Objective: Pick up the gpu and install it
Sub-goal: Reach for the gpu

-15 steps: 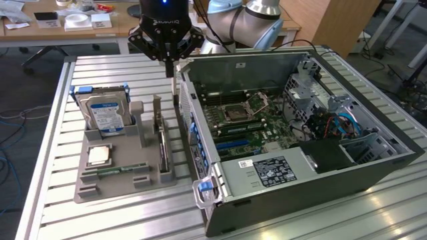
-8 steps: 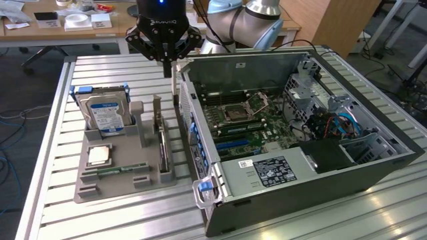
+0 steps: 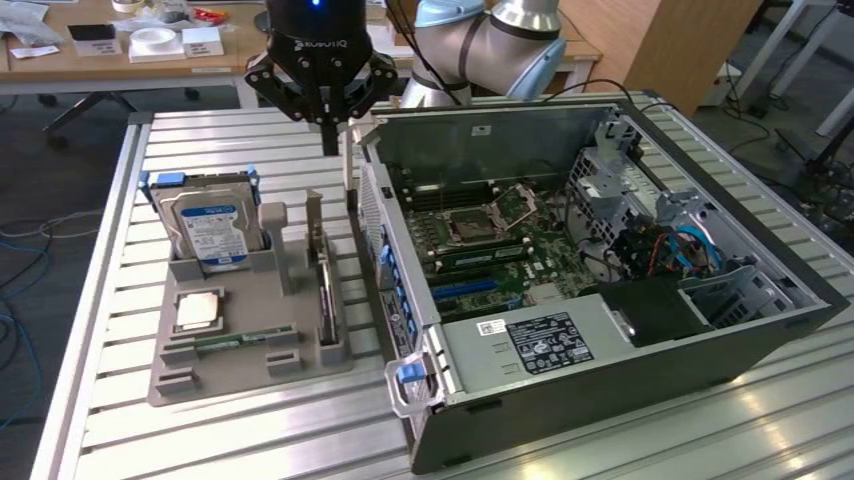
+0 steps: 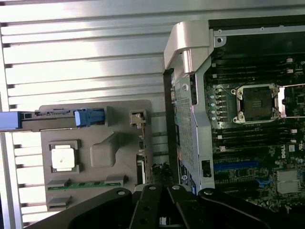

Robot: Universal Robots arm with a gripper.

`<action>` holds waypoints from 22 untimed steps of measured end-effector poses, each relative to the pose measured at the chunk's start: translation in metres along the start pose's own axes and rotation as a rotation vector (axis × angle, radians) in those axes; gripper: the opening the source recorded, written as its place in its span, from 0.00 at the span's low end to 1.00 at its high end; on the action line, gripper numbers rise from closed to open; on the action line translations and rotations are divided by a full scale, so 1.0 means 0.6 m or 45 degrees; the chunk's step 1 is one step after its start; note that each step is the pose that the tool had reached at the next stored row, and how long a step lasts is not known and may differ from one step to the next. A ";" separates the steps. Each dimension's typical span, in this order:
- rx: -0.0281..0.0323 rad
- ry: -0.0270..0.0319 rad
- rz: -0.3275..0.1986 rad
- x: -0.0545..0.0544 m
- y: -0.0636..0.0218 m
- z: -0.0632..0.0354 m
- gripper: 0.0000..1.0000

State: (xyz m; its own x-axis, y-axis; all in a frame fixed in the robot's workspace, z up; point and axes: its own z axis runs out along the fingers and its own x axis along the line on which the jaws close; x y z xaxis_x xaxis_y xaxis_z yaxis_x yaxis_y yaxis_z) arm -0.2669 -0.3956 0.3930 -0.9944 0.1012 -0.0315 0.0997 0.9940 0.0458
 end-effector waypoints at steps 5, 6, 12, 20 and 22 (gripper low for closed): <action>0.0000 -0.0002 0.000 0.005 -0.001 0.000 0.11; -0.0001 -0.0004 0.000 0.006 -0.001 0.000 0.11; 0.0000 -0.0003 0.000 0.011 -0.001 0.000 0.11; -0.0001 -0.0005 0.000 0.018 -0.002 -0.001 0.11; -0.0001 -0.0004 0.000 0.018 -0.002 -0.001 0.11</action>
State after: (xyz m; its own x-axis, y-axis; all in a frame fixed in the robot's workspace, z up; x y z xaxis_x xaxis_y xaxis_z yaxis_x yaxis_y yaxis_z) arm -0.2779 -0.3956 0.3930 -0.9944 0.1010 -0.0318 0.0995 0.9940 0.0458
